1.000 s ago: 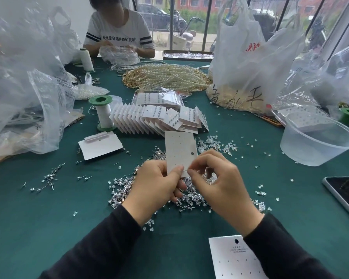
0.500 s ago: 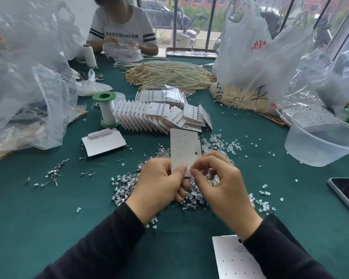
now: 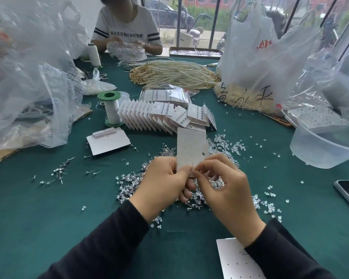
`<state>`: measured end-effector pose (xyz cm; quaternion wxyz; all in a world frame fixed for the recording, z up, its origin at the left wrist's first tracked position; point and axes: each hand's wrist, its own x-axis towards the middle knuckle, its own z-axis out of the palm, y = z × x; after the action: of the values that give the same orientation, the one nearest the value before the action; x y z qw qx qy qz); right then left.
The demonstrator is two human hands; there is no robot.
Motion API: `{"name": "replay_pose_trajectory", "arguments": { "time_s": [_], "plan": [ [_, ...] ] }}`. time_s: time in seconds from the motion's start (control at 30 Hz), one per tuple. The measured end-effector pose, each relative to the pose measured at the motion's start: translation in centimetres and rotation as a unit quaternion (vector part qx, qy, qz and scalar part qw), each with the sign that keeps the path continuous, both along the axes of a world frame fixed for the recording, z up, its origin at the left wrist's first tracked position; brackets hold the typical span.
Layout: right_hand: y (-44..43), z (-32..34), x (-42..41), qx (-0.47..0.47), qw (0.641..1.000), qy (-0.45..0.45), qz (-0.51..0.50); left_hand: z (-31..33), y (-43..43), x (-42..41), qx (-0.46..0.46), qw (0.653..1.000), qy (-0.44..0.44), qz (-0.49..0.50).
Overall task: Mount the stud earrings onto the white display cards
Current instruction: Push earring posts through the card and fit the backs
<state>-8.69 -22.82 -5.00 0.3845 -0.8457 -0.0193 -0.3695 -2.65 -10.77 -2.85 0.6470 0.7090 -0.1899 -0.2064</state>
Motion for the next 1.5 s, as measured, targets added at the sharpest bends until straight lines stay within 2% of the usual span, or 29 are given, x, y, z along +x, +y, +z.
{"name": "replay_pose_trajectory", "arguments": {
  "time_s": [0.37, 0.7, 1.0, 1.23, 1.5],
  "plan": [
    [0.16, -0.17, 0.02, -0.011, 0.999, -0.013, -0.026, -0.08, -0.02, -0.11, 0.019, 1.000, -0.019, 0.010],
    [0.34, -0.04, 0.03, -0.029, 0.999, -0.025, -0.028, 0.23, 0.11, -0.16, -0.004, 1.000, -0.014, 0.012],
    [0.02, 0.32, -0.17, -0.050, 0.998, 0.008, -0.032, -0.04, 0.09, 0.06, 0.048, 0.998, -0.048, 0.013],
    [0.29, 0.41, -0.31, -0.070, 0.997, 0.017, -0.036, -0.31, 0.07, -0.02, 0.088, 0.986, -0.137, 0.022],
    [0.40, 0.48, -0.46, -0.068, 0.997, 0.031, -0.014, -0.44, 0.08, -0.06, 0.076, 0.992, -0.101, 0.028]
  ]
}}
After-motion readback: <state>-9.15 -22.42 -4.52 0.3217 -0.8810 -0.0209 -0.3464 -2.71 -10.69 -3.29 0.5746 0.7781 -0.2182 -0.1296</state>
